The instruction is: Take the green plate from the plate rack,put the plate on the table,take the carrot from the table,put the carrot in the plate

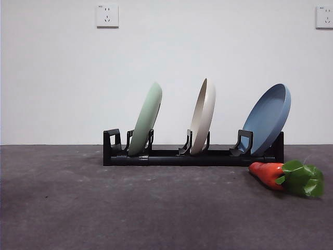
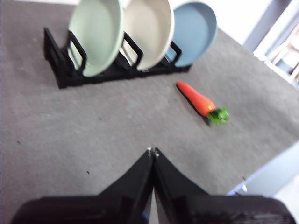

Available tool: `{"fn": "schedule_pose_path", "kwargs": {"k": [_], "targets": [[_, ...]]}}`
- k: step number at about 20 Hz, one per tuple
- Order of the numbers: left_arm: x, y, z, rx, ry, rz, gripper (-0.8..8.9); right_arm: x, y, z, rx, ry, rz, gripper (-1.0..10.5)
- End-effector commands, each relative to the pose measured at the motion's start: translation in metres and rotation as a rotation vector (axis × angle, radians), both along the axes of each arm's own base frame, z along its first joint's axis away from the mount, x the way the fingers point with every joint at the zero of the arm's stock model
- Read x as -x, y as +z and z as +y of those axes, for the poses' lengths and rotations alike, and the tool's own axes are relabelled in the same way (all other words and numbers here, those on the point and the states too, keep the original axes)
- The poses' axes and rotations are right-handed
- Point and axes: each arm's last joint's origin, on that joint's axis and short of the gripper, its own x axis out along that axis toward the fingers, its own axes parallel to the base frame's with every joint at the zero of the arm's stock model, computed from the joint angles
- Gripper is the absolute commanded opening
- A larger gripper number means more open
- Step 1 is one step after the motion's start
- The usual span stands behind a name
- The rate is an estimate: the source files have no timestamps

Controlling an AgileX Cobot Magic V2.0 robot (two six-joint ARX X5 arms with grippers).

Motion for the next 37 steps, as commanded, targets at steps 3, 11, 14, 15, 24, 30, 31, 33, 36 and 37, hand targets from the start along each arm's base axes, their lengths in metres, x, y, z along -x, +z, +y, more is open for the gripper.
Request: {"fn": "schedule_pose_path", "kwargs": {"k": [3,11,14,15,24,30,31,33,36,37], "targets": [[-0.002,0.004,0.000,-0.048,-0.036,0.064,0.03,0.002,-0.007,0.001,0.049,0.075,0.067,0.1],[-0.007,0.005,0.000,-0.044,-0.035,0.069,5.30,0.001,-0.007,0.001,0.046,0.070,0.077,6.2],[-0.013,0.006,-0.001,-0.041,-0.034,0.059,5.30,0.001,-0.007,0.001,0.046,0.069,0.078,6.2],[-0.016,0.007,-0.001,-0.039,-0.033,0.060,5.30,0.001,-0.007,0.001,0.045,0.068,0.078,6.2],[-0.083,0.043,-0.018,-0.041,-0.103,-0.015,5.30,-0.002,-0.009,0.001,0.044,0.066,0.098,6.2],[-0.168,0.063,-0.064,-0.103,-0.115,-0.080,5.30,-0.008,-0.011,0.002,0.046,0.067,0.126,6.2],[-0.183,0.063,-0.073,-0.107,-0.113,-0.110,5.30,-0.009,-0.011,0.002,0.047,0.067,0.131,6.2],[-0.215,0.057,-0.089,-0.122,-0.095,-0.143,5.30,-0.012,-0.013,0.002,0.043,0.063,0.159,6.2],[-0.256,0.035,-0.112,-0.131,-0.108,-0.130,5.30,-0.012,-0.015,0.002,0.045,0.064,0.186,6.2],[-0.267,0.026,-0.118,-0.133,-0.113,-0.125,5.30,-0.012,-0.015,0.002,0.045,0.063,0.186,6.2]]}}
